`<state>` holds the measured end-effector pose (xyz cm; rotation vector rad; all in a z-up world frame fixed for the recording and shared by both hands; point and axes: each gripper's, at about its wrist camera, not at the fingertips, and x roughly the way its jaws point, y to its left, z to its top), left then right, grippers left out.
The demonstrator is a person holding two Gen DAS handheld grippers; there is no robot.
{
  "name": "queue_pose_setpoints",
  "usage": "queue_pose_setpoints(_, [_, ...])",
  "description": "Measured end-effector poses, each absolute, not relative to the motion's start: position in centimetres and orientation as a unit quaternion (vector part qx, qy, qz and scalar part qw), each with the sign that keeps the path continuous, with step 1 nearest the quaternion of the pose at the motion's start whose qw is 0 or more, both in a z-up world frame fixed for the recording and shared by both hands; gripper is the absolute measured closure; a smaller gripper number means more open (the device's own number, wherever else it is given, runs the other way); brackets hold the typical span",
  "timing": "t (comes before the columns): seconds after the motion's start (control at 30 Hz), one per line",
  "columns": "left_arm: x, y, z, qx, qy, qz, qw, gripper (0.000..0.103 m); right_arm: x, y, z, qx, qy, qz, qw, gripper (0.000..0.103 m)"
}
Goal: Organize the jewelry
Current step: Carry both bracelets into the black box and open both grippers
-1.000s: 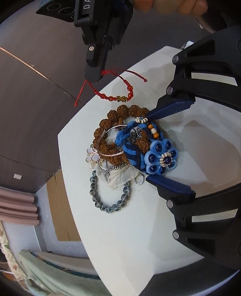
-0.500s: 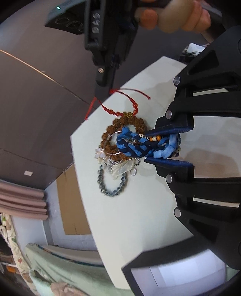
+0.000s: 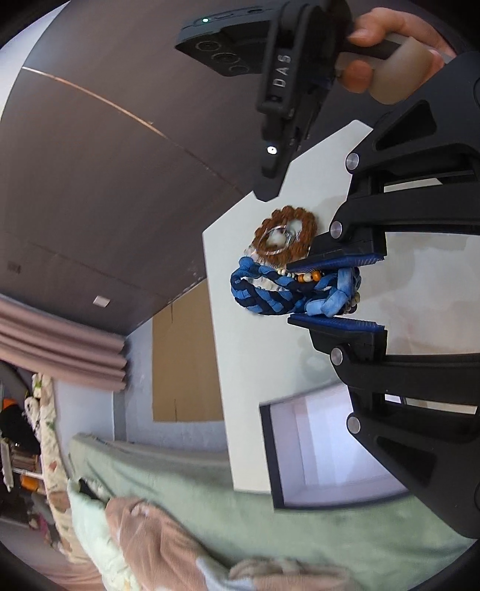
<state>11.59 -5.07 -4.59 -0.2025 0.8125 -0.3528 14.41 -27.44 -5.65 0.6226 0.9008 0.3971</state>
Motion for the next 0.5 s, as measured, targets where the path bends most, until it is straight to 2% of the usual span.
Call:
queue_pose_setpoints(0.13, [11.2,-2.6,-3.8,-0.112,0.387,-0.149,0.903,0.080,14.5,-25.8,-6.0,0.266,0.439,0.180,0.839,0.097])
queue_pose_setpoints(0.23, [10.8,-0.9,-3.2,-0.121,0.380,-0.139,0.906,0.080,15.0,-24.4,-7.5,0.223,0.481,0.159,0.833,0.093])
queue_pose_setpoints(0.27, [10.8,-0.5,-3.1,-0.124,0.378,-0.137,0.907,0.080,15.1,-24.1,-8.1,0.210,0.494,0.148,0.830,0.088])
queue_pose_setpoints(0.3, [10.8,-0.2,-3.2,-0.125,0.379,-0.135,0.907,0.080,15.2,-24.1,-8.6,0.201,0.502,0.140,0.829,0.061])
queue_pose_setpoints(0.37, [10.8,0.5,-3.2,-0.127,0.380,-0.130,0.907,0.080,15.2,-24.0,-9.2,0.180,0.506,0.124,0.834,0.023])
queue_pose_setpoints(0.5, [10.5,1.6,-3.5,-0.132,0.384,-0.116,0.906,0.080,16.0,-23.8,-11.0,0.156,0.537,0.111,0.822,0.052])
